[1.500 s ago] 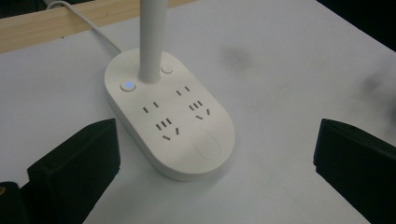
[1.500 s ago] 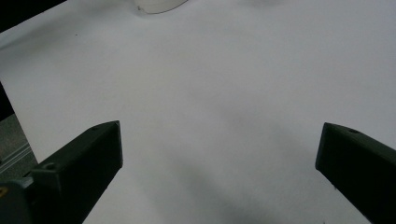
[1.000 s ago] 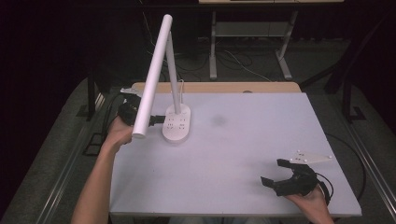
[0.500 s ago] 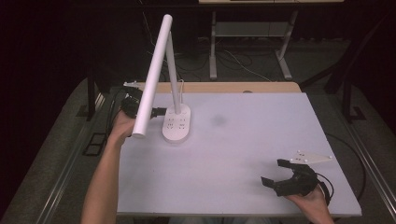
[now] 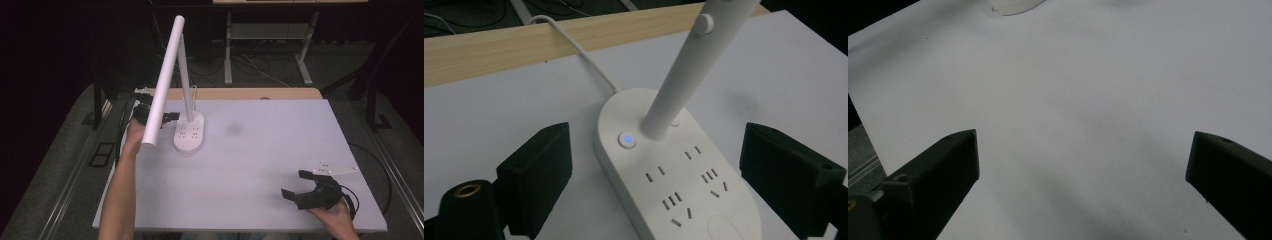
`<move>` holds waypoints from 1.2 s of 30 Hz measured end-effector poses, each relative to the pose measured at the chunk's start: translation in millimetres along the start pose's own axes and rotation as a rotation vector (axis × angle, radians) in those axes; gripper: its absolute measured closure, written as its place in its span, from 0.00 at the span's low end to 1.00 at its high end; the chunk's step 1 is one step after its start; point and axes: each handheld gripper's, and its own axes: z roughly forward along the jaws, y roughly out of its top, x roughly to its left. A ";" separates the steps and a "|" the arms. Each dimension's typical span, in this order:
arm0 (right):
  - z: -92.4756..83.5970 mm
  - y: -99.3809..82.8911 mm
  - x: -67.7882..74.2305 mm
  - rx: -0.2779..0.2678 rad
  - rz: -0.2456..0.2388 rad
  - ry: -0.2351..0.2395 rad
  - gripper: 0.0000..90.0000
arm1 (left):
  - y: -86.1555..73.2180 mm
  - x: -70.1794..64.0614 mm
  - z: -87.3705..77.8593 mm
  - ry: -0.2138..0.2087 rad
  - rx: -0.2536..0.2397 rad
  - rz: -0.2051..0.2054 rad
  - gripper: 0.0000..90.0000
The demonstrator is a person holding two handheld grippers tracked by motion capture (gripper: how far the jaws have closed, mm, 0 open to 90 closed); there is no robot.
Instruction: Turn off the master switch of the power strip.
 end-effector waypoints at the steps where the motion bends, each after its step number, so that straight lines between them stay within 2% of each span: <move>1: -0.2 0.1 -0.4 -0.002 -0.002 -0.001 0.00 | -0.2 1.8 0.7 -0.003 -0.005 -0.001 0.16; 8: -1.5 -0.3 -1.5 -0.002 0.002 0.002 0.00 | -0.7 4.9 6.2 -0.003 -0.036 -0.044 0.19; 12: -1.8 -0.2 -2.0 -0.003 0.000 0.001 0.00 | -1.2 6.1 8.9 0.003 -0.056 -0.058 0.26; 15: -1.8 -0.3 -2.1 -0.002 0.001 0.001 0.00 | -1.3 7.0 11.0 0.002 -0.061 -0.066 0.35; 20: -2.1 -0.4 -2.2 -0.002 0.003 -0.001 0.00 | -1.9 7.2 16.1 -0.017 -0.066 -0.079 0.42; 23: -2.5 -0.5 -2.4 -0.001 0.004 -0.001 0.00 | -2.5 7.6 19.0 -0.026 -0.064 -0.092 0.51; 26: -2.4 -0.7 -2.5 0.000 0.006 -0.001 0.00 | -3.1 7.5 21.8 -0.031 -0.064 -0.109 0.57; 27: -1.9 -0.7 -2.7 0.000 0.006 0.001 0.00 | -3.3 7.2 22.7 -0.031 -0.062 -0.112 0.63; 29: -1.1 -0.4 -2.8 0.000 0.004 0.001 0.00 | -3.8 6.8 25.0 -0.037 -0.064 -0.118 0.70; 30: -1.1 -0.4 -2.8 0.000 0.004 0.001 0.00 | -4.0 6.2 26.2 -0.036 -0.066 -0.123 0.70; 31: -0.5 -0.2 -1.9 0.005 0.003 0.004 0.00 | -4.1 6.2 26.9 -0.033 -0.062 -0.122 0.77; 32: -0.5 -0.2 -1.9 0.005 0.003 0.004 0.00 | -4.2 6.0 27.5 -0.031 -0.056 -0.126 0.77; 33: 0.2 -0.2 -1.9 0.003 -0.003 0.003 0.00 | -4.3 5.9 28.5 -0.031 -0.055 -0.128 0.82; 36: 0.2 -0.3 -1.7 0.005 -0.001 0.004 0.00 | -4.9 5.2 31.8 -0.020 -0.059 -0.129 0.86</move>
